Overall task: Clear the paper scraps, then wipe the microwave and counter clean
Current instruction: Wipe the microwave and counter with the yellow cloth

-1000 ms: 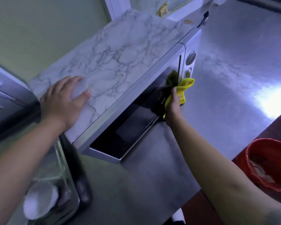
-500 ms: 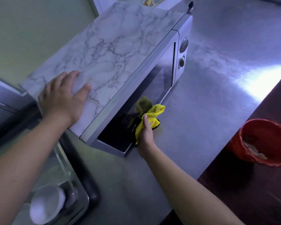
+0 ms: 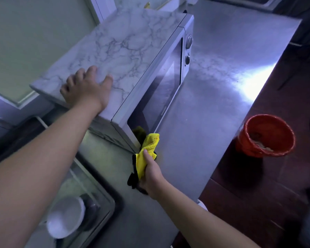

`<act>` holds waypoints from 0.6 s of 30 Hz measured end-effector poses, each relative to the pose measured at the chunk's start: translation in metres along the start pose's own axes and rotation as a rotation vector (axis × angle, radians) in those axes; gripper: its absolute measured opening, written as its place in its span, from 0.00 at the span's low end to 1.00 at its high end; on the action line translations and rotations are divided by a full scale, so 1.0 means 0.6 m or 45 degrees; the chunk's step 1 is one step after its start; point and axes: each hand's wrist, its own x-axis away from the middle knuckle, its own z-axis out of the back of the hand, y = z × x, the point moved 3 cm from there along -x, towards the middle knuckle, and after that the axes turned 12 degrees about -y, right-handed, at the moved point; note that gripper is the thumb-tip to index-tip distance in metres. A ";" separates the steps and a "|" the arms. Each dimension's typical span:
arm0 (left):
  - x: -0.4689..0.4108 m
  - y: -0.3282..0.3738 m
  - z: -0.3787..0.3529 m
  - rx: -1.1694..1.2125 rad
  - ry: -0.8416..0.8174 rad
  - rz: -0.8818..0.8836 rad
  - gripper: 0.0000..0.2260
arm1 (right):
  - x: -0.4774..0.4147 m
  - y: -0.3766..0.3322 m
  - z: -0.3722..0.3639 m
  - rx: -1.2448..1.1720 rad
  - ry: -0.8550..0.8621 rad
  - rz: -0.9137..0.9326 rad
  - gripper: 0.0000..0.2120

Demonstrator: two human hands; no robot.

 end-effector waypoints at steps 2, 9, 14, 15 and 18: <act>0.001 -0.001 0.001 0.005 -0.006 -0.011 0.30 | 0.040 -0.004 0.017 0.100 -0.082 -0.069 0.21; 0.005 -0.003 0.001 0.028 0.002 -0.027 0.30 | 0.149 -0.070 0.096 0.308 0.034 -0.053 0.23; 0.006 -0.002 0.002 0.053 -0.002 -0.024 0.30 | 0.155 -0.182 0.120 0.279 0.093 0.226 0.22; 0.005 -0.003 0.002 0.056 -0.003 -0.020 0.30 | 0.149 -0.213 0.121 0.274 0.108 0.290 0.21; 0.005 -0.002 0.002 0.079 0.018 -0.003 0.28 | 0.125 -0.316 0.115 0.341 0.100 0.392 0.20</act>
